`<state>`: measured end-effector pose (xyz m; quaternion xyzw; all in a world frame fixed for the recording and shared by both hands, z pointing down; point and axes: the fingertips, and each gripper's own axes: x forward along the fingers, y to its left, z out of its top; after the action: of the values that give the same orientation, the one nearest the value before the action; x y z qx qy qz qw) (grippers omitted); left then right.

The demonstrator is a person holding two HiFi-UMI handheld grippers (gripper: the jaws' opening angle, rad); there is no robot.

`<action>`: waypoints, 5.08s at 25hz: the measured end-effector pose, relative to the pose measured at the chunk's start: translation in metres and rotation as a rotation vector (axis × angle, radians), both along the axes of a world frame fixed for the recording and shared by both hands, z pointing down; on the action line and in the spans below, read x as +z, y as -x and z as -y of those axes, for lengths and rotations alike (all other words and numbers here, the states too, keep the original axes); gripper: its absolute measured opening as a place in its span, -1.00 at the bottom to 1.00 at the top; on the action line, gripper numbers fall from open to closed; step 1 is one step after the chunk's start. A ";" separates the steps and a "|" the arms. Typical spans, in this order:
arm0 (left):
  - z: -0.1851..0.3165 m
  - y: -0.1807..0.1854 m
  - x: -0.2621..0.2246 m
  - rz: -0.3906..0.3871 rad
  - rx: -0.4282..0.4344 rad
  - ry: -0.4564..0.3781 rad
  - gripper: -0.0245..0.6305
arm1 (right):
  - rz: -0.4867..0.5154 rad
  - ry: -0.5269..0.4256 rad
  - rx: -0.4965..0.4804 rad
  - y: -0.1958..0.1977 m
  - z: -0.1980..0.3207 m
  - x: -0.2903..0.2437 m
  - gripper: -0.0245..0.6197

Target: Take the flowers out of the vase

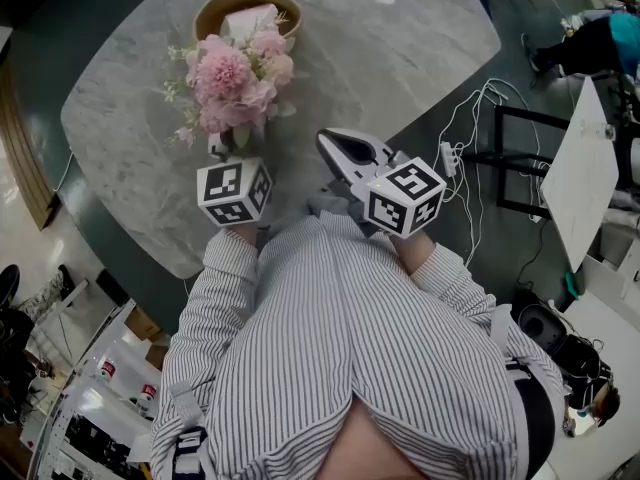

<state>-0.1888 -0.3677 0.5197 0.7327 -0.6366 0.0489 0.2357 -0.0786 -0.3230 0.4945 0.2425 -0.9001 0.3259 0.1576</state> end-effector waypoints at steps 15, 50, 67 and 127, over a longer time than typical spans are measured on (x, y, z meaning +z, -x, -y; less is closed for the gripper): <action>-0.004 0.003 -0.008 0.002 -0.005 0.015 -0.79 | 0.018 -0.024 -0.014 0.002 -0.007 -0.011 -0.88; -0.021 -0.002 -0.135 0.065 0.084 -0.165 -0.83 | 0.153 -0.231 -0.051 0.014 -0.009 -0.088 -0.88; -0.032 -0.016 -0.160 -0.046 0.217 -0.179 -0.83 | 0.192 -0.309 -0.004 0.009 -0.007 -0.123 -0.88; -0.074 -0.061 -0.103 -0.314 0.309 -0.041 -0.83 | 0.111 -0.222 -0.068 0.007 -0.025 -0.080 -0.88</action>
<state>-0.1276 -0.2939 0.4164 0.8249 -0.4729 -0.0430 0.3066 -0.0858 -0.2980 0.4147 0.2093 -0.9457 0.2316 0.0905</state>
